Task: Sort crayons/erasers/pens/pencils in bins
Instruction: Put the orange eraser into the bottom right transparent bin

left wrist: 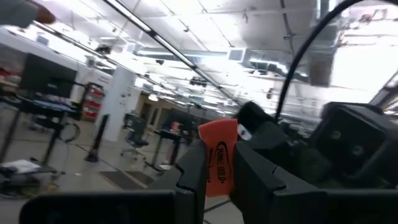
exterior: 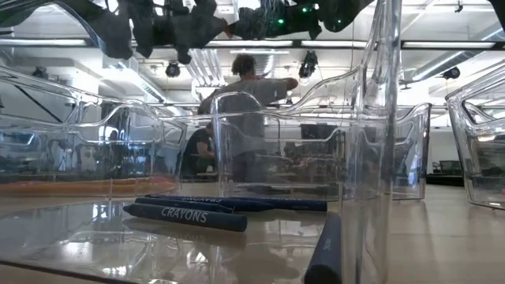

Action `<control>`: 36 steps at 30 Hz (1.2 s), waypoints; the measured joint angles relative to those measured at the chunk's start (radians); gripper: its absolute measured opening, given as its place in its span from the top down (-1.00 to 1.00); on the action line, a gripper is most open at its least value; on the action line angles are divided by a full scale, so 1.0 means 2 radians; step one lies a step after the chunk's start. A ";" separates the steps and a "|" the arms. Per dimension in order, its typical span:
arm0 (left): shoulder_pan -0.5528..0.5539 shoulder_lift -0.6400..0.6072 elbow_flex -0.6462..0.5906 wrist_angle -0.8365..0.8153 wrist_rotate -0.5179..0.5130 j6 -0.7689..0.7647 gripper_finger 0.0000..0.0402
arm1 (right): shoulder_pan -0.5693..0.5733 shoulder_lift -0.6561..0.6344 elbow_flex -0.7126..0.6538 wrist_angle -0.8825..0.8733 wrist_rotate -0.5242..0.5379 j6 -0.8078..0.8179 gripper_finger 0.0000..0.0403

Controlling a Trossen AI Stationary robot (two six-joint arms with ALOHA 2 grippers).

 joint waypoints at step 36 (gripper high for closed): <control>0.000 0.011 0.004 -0.015 0.023 0.082 0.30 | -0.004 -0.005 0.046 -0.136 0.032 0.014 0.93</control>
